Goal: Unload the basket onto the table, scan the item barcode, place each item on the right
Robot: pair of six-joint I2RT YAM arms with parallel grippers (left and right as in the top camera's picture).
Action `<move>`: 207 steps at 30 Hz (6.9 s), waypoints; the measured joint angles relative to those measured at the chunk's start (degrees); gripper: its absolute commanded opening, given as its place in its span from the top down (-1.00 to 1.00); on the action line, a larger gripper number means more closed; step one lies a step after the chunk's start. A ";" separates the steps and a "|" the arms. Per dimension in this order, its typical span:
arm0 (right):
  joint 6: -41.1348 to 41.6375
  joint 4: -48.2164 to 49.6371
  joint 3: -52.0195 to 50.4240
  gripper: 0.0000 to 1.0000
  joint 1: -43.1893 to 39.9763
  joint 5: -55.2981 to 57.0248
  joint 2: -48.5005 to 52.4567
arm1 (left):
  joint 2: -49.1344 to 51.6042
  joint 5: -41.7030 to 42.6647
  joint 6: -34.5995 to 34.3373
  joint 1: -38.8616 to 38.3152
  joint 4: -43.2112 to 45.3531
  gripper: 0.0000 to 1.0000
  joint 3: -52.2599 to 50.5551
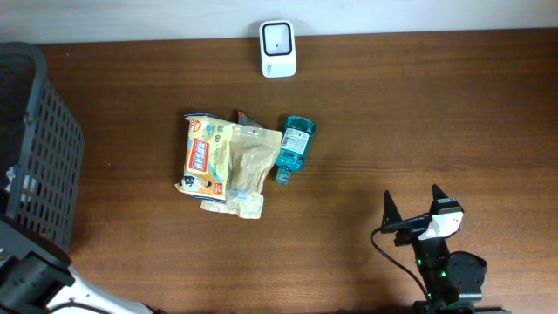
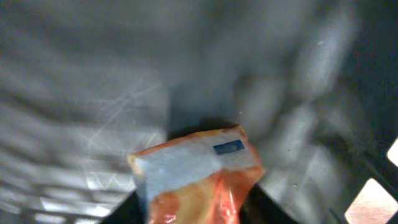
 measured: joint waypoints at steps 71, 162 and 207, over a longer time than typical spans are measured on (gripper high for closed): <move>0.02 -0.02 0.00 -0.97 0.00 0.00 0.00 | 14.14 26.10 -46.90 -66.86 -24.50 1.00 38.29; 0.00 0.00 0.00 -0.97 0.00 0.00 0.00 | 7.67 17.70 -52.37 -47.95 -36.26 -0.98 66.88; -7.17 -45.31 76.06 -0.97 -0.20 -46.88 61.09 | -24.79 15.21 -53.27 -31.45 -19.74 -0.98 12.63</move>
